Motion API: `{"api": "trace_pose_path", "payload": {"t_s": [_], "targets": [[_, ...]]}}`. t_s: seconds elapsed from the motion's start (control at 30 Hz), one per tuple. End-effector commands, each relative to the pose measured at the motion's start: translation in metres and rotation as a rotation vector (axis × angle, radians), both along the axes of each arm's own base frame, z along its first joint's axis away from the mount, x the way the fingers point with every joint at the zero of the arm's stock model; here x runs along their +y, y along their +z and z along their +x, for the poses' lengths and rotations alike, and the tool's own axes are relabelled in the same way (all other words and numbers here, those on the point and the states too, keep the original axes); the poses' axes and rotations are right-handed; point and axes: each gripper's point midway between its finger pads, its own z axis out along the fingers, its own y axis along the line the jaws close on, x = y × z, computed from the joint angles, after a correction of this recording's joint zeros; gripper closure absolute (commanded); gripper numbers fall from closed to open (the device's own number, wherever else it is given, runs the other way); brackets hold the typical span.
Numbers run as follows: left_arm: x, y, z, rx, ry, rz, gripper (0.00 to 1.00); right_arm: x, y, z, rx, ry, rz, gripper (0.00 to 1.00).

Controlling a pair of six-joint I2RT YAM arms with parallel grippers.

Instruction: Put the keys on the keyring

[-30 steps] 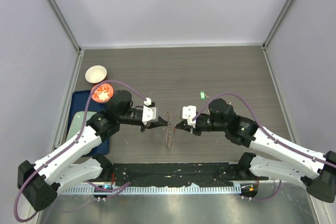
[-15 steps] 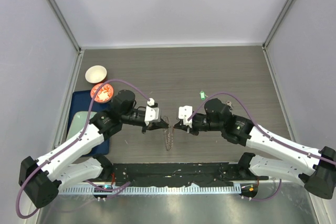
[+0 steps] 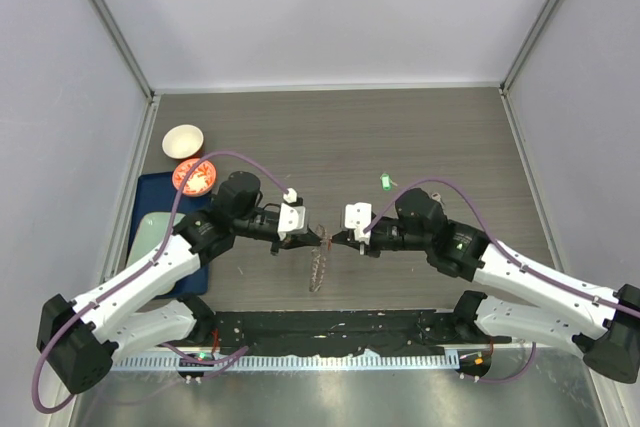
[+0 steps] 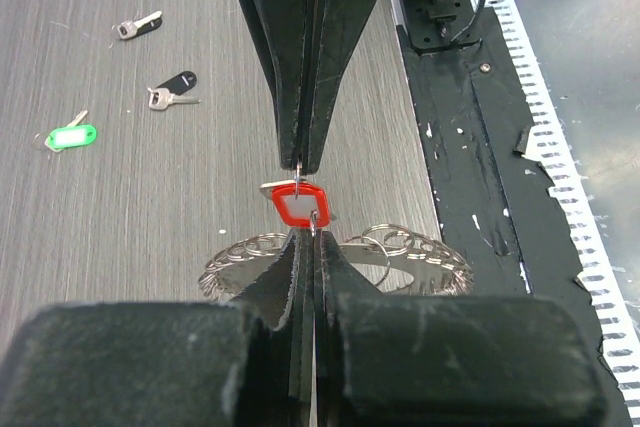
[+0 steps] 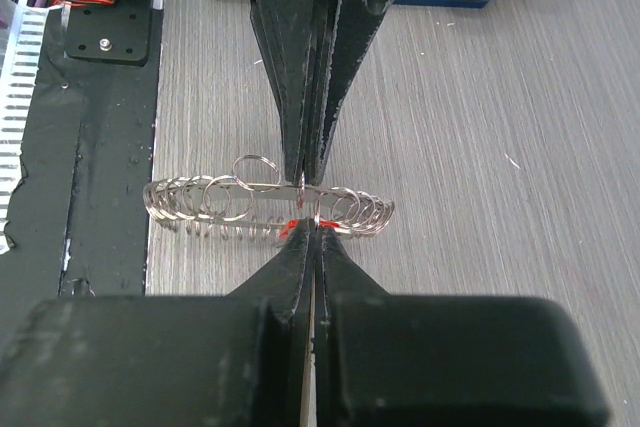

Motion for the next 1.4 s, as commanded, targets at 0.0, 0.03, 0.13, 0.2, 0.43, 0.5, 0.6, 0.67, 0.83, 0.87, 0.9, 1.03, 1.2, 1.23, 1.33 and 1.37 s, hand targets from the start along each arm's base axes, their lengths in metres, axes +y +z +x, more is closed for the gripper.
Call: {"api": "trace_pose_path", "payload": {"t_s": [0.0,0.03,0.13,0.2,0.43,0.5,0.6,0.67,0.83,0.87,0.9,1.03,1.2,1.23,1.33,1.37], "targets": [[-0.006,0.023,0.004,-0.064,-0.010,-0.045,1.00,0.004,0.021,0.000,-0.053,0.014,0.061,0.99],[-0.006,0.023,0.004,-0.062,-0.013,-0.044,1.00,0.004,0.020,0.000,-0.050,0.014,0.057,0.99],[-0.006,0.023,0.004,-0.062,-0.012,-0.044,1.00,0.005,0.017,-0.001,-0.045,0.016,0.048,0.99],[-0.006,0.023,0.004,-0.060,-0.013,-0.045,1.00,0.005,0.015,-0.001,-0.040,0.020,0.040,0.99],[-0.006,0.023,0.004,-0.062,-0.010,-0.046,1.00,0.006,0.006,-0.002,-0.013,0.031,-0.003,0.99],[-0.006,0.023,0.005,-0.062,-0.005,-0.043,1.00,0.006,0.007,-0.003,-0.008,0.034,-0.009,0.99],[-0.006,0.023,0.005,-0.064,-0.006,-0.043,1.00,0.006,0.008,-0.003,-0.013,0.039,-0.002,0.99],[-0.006,0.022,0.005,-0.062,-0.004,-0.042,1.00,0.006,0.008,-0.003,-0.014,0.036,0.000,0.99],[-0.006,0.022,0.005,-0.058,-0.006,-0.042,1.00,0.006,0.011,-0.005,-0.017,0.041,0.010,0.99],[-0.007,0.022,0.006,-0.059,-0.005,-0.042,1.00,0.006,0.013,-0.005,-0.021,0.039,0.022,0.99],[-0.007,0.021,0.006,-0.056,-0.005,-0.040,1.00,0.005,0.014,-0.005,-0.023,0.041,0.026,0.99],[-0.007,0.021,0.005,-0.054,-0.007,-0.040,1.00,0.006,0.016,-0.007,-0.027,0.046,0.036,0.99],[-0.008,0.021,0.005,-0.048,-0.010,-0.041,1.00,0.006,0.017,-0.008,-0.026,0.053,0.041,0.99],[-0.008,0.021,0.005,-0.048,-0.010,-0.041,1.00,0.006,0.016,-0.007,-0.024,0.052,0.039,0.99],[-0.008,0.021,0.005,-0.045,-0.011,-0.040,1.00,0.007,0.015,-0.007,-0.022,0.050,0.035,0.99],[-0.008,0.021,0.004,-0.047,-0.013,-0.042,1.00,0.007,0.014,-0.005,-0.024,0.043,0.034,0.99]]}}
